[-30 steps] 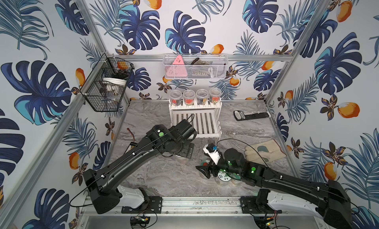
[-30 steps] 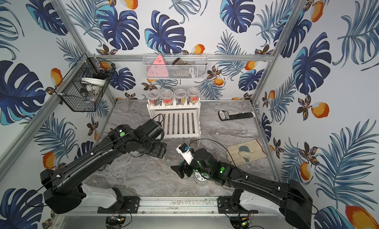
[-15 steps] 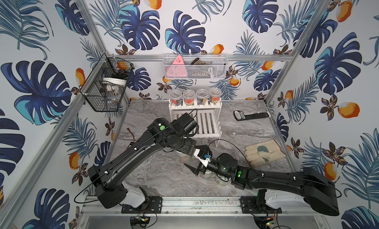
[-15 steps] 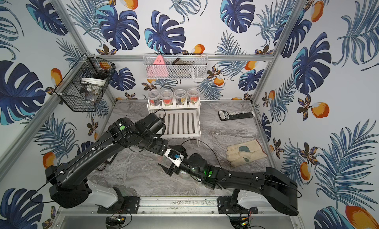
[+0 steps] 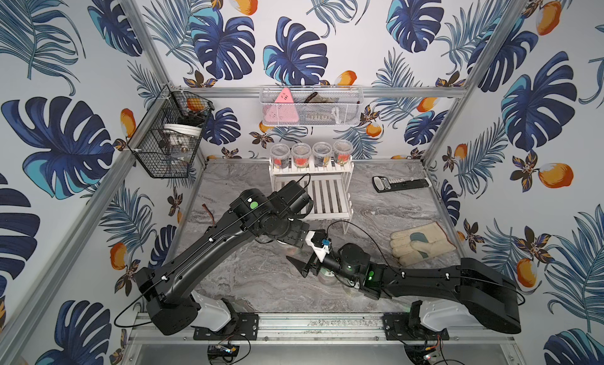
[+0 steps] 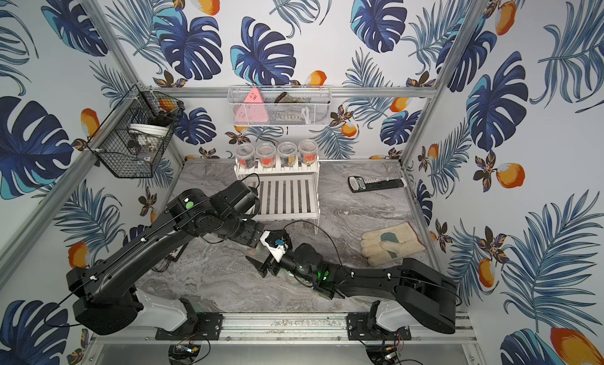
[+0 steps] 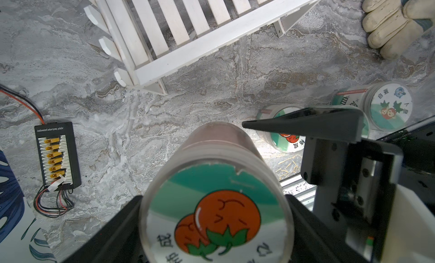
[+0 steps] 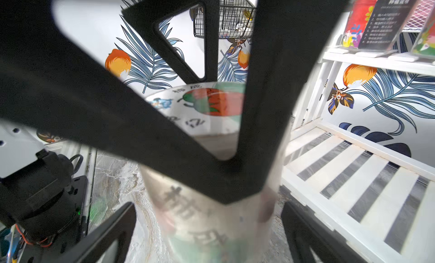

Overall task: Place the seed container on the shelf
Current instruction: Pick up the seed jar at the center of the board.

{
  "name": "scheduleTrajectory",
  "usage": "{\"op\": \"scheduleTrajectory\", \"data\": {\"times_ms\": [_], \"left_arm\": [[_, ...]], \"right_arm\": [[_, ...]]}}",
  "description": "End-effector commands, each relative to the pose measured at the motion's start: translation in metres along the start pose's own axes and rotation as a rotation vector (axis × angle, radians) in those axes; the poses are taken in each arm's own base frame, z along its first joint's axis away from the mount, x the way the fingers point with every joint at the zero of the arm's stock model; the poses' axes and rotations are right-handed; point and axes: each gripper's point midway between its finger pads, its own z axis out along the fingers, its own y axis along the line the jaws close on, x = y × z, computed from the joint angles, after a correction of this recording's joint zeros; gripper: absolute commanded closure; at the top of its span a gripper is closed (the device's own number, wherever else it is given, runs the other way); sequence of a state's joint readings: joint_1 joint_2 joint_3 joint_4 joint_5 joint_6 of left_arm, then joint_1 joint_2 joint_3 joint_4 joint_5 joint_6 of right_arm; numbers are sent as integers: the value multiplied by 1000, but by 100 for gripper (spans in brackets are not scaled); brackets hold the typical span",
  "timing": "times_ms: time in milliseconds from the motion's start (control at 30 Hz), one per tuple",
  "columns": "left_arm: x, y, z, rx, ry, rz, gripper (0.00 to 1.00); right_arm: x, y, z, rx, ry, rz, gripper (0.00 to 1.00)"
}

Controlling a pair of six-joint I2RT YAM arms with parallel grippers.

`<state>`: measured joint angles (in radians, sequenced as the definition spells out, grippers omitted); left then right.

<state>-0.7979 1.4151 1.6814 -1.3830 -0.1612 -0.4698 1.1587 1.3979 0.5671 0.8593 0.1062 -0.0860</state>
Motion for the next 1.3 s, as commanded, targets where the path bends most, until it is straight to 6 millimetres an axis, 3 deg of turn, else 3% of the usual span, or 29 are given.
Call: {"op": "scheduleTrajectory", "data": {"times_ms": [0, 367, 633, 1100, 1267], "left_arm": [[-2, -7, 0, 35, -7, 12, 29], [-2, -8, -3, 53, -21, 8, 29], [-1, -8, -6, 78, -34, -6, 29], [-1, -14, -8, 112, -32, 3, 31], [-2, -13, -8, 110, -36, 7, 30]], "right_arm": [[-22, -1, 3, 8, -94, 40, 0], [-27, 14, 4, -103, -156, 34, 0], [-31, 11, -4, -113, -208, 45, 0], [-24, 9, 11, -95, -144, 52, 0], [-22, 6, 11, -90, -139, 68, 7]]}}
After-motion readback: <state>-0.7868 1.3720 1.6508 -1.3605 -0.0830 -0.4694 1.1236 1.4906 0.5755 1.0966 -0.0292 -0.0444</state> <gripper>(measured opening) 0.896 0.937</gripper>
